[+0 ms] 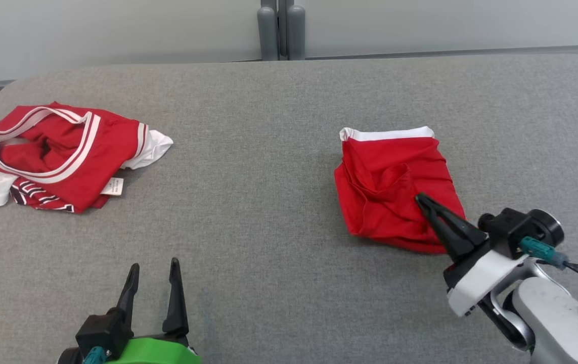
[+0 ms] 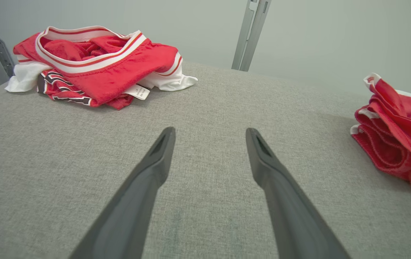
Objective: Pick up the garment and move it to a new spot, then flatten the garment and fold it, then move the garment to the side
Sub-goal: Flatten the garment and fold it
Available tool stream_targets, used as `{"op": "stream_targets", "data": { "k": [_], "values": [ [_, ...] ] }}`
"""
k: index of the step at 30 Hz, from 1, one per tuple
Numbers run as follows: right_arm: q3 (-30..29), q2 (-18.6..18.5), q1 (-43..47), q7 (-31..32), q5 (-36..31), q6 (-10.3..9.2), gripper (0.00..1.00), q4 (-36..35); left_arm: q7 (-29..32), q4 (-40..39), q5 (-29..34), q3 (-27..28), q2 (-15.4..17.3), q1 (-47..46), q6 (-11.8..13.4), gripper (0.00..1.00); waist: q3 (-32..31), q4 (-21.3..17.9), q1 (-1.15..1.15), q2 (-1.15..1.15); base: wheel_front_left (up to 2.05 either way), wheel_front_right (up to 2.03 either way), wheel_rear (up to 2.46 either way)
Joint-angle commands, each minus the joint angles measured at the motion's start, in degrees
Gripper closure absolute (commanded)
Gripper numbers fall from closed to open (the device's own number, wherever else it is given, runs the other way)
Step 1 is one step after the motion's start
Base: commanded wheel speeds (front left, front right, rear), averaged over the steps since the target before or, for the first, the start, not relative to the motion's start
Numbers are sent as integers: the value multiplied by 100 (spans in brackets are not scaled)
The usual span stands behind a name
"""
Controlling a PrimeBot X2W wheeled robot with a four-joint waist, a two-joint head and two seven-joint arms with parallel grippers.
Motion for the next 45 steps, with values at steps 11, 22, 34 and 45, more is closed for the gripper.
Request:
{"op": "stream_targets", "data": {
  "k": [11, 22, 34, 45],
  "values": [
    [-2074, 274, 1287, -15, -319, -8, 0, -545, -2, -103, 8, 330, 18, 374, -68, 0, -409, -291, 0, 0, 0, 0, 0],
    [-3039, 797, 2104, -15, -521, -8, 0, -295, -2, -160, 69, 440, 17, 511, -102, 0, -503, -466, 0, 0, 0, 0, 0],
    [-3097, 746, 1755, -15, -429, -8, 100, -353, -2, -169, 131, 402, 18, 301, -127, 0, -280, -408, 0, 0, 0, 0, 0],
    [-1952, -181, 290, -15, -198, -8, 100, 93, -1, -245, 113, 14, 16, -234, -44, 0, 672, 228, 0, 0, 0, 0, 0]
  ]
}}
